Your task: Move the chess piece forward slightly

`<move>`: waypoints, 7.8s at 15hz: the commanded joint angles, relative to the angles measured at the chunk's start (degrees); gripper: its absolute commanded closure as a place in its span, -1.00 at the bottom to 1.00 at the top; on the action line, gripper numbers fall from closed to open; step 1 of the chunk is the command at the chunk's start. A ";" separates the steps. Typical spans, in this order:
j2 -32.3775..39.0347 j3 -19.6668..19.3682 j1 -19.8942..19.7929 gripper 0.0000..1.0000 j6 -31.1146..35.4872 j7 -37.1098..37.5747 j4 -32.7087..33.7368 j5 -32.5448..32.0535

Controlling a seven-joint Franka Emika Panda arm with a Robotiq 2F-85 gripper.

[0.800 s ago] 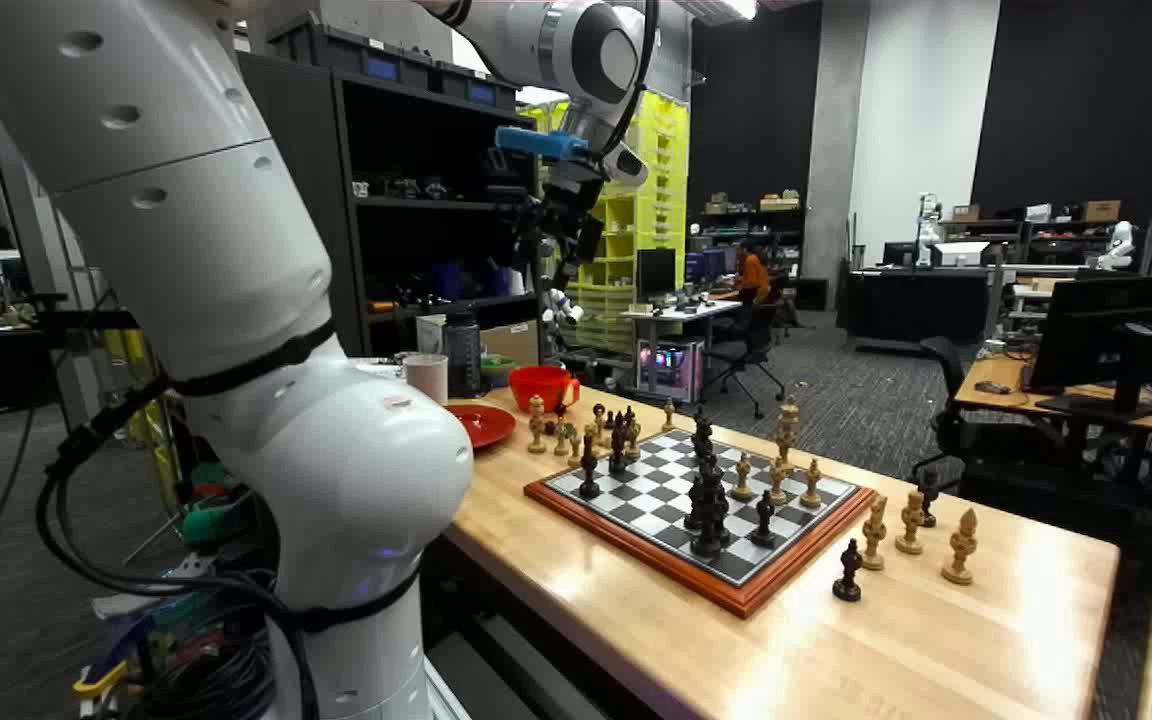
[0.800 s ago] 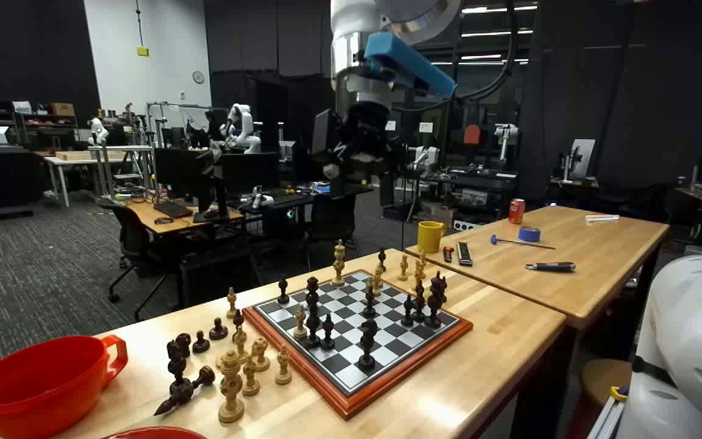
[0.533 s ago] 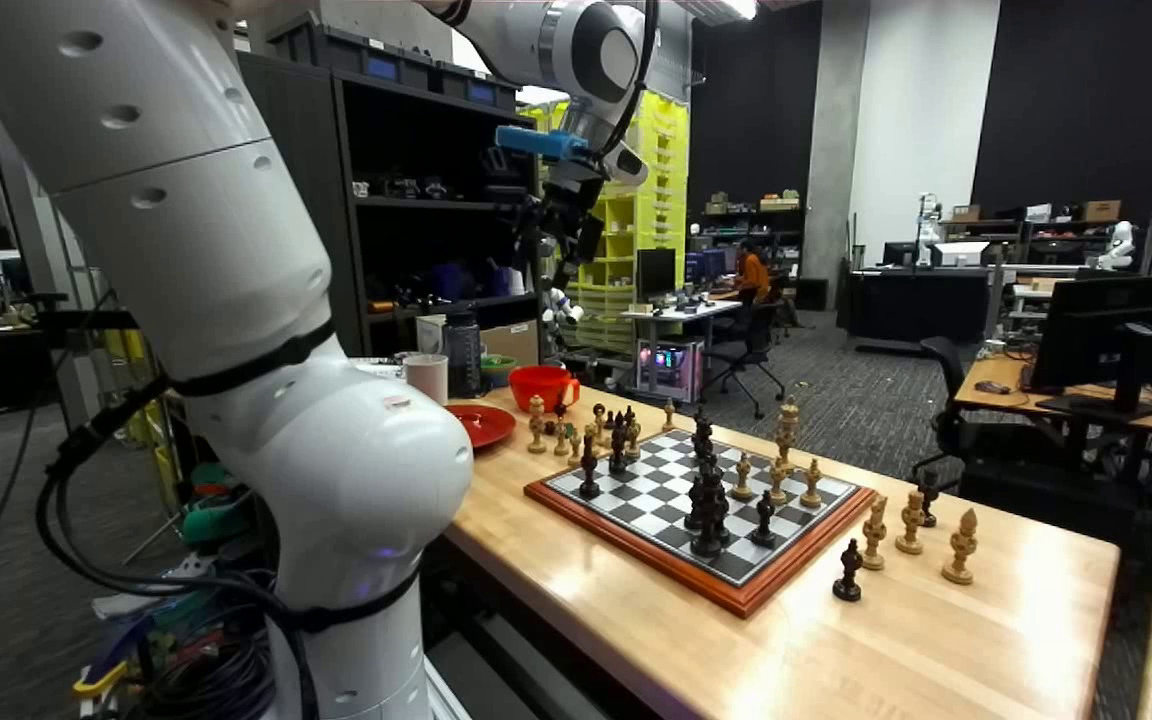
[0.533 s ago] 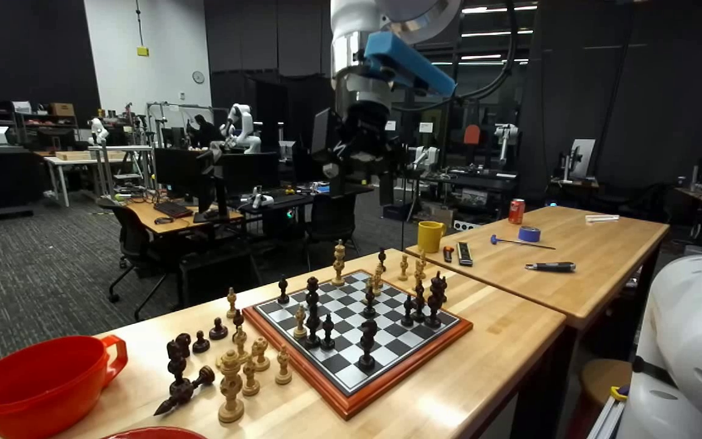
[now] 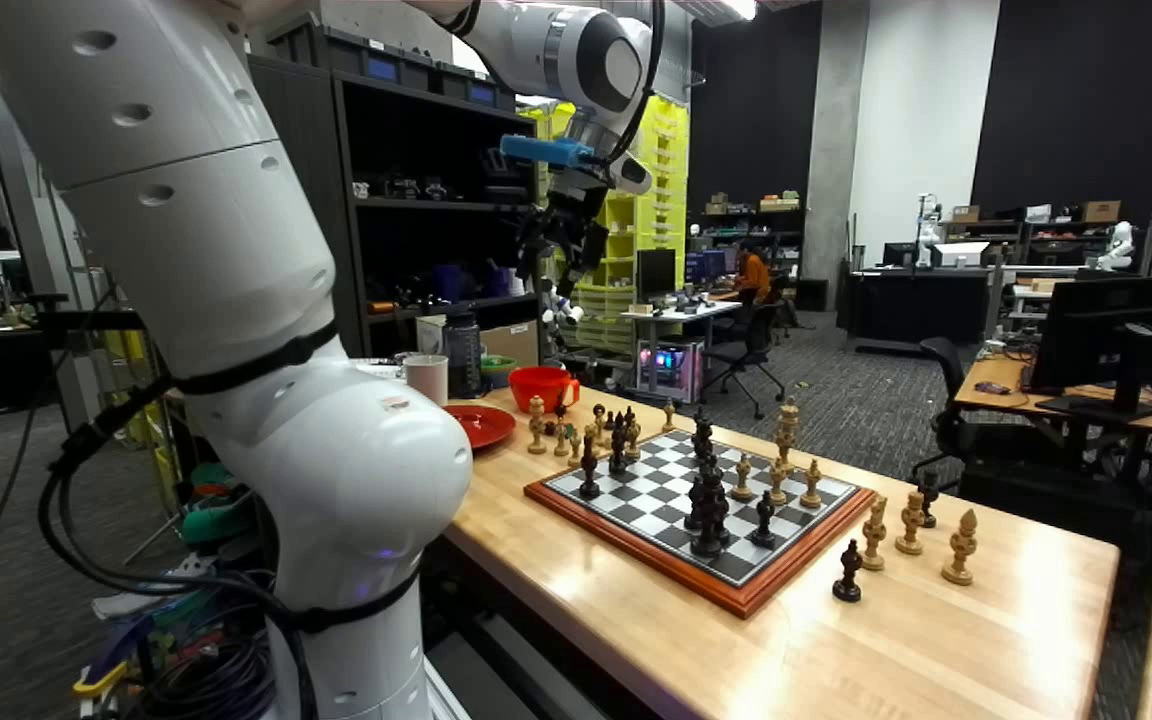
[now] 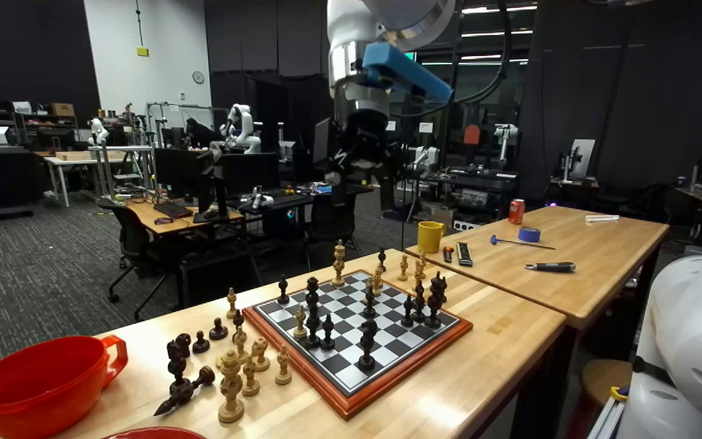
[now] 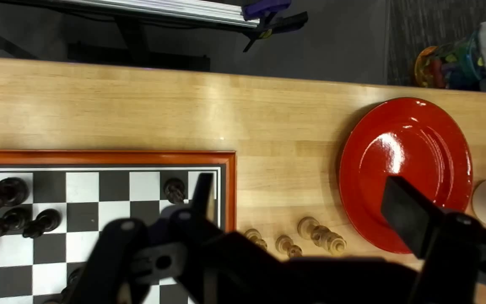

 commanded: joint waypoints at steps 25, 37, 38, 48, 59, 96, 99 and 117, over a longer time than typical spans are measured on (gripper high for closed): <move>17.24 -0.71 -2.06 -1.00 30.11 -13.96 -5.39 -7.62; 10.71 -0.35 -1.39 -1.00 46.40 -17.85 -19.02 -9.59; 10.38 -0.27 -1.23 -1.00 47.25 -18.41 -19.85 -9.78; 8.81 1.33 0.51 -1.00 59.46 -19.52 -27.68 -16.07; 11.25 2.59 1.44 -1.00 61.29 -19.20 -27.48 -18.89; 15.11 2.32 0.92 0.87 58.13 -16.53 -22.83 -21.83; 13.61 2.43 1.15 0.87 56.62 -17.05 -23.44 -21.33; 11.27 3.07 3.30 0.87 53.55 -20.96 -26.20 -16.21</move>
